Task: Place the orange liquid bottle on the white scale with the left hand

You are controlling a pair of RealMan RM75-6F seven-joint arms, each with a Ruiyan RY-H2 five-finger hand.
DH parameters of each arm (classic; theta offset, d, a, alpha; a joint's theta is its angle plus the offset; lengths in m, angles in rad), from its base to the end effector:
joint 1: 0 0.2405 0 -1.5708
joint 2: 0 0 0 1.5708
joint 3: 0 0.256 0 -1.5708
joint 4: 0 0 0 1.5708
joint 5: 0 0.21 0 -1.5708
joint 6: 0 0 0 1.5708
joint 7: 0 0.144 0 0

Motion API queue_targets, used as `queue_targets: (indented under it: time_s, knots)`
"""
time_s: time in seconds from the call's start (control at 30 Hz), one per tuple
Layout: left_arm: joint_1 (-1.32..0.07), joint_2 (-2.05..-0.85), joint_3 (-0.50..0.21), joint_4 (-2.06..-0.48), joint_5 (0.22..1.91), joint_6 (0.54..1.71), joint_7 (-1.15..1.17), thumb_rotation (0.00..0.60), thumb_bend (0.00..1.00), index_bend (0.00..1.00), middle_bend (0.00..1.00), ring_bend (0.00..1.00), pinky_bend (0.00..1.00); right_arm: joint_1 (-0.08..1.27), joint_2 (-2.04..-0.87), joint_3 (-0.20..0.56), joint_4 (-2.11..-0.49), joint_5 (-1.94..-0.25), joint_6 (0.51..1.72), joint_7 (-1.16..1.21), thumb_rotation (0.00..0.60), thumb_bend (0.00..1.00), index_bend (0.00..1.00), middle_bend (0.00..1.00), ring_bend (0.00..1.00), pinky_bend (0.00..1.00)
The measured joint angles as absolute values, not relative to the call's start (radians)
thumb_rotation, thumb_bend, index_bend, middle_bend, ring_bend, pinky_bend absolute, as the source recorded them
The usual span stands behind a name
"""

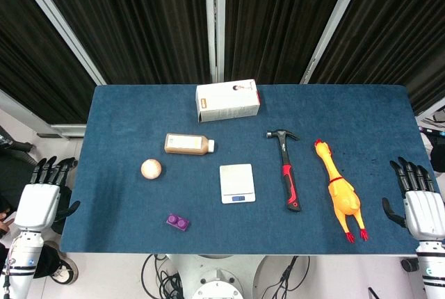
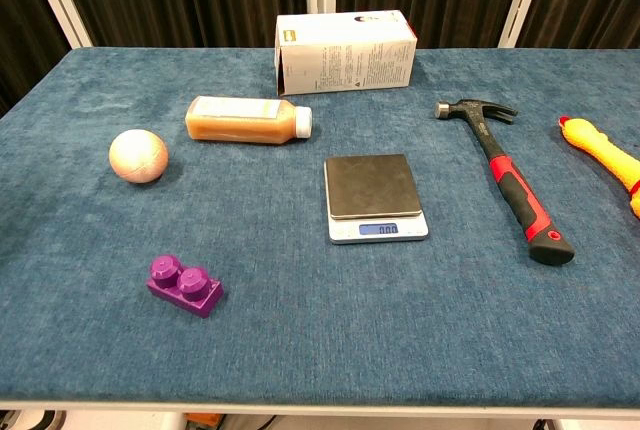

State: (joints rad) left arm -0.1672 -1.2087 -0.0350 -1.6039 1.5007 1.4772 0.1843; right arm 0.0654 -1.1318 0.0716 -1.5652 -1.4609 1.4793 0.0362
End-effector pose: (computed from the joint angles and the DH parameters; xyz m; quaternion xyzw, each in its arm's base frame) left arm -0.2897 0.2018 0.1278 -0.6347 -0.3375 -0.3763 0.5846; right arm -0.3263 -0.1798 0.1644 0.5721 -0.3979 0.3841 0.6057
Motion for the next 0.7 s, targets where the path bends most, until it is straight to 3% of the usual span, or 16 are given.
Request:
queue_targets:
  time_s: [0.4, 0.7]
  knots:
    - [-0.212, -1.237, -0.069, -1.630, 1.510, 1.447, 0.233, 0.600, 0.16, 0.05, 0.10, 0.00, 0.04, 0.053, -1.120, 0.089, -1.560, -1.459, 1.510, 0.067, 0.600, 0.33, 0.00, 0.00, 0.00, 0.00]
    - [-0.293, -1.271, -0.093, -1.662, 1.497, 1.338, 0.262, 0.600, 0.16, 0.05, 0.10, 0.00, 0.04, 0.050, -1.115, 0.092, -1.553, -1.451, 1.505, 0.074, 0.600, 0.33, 0.00, 0.00, 0.00, 0.00]
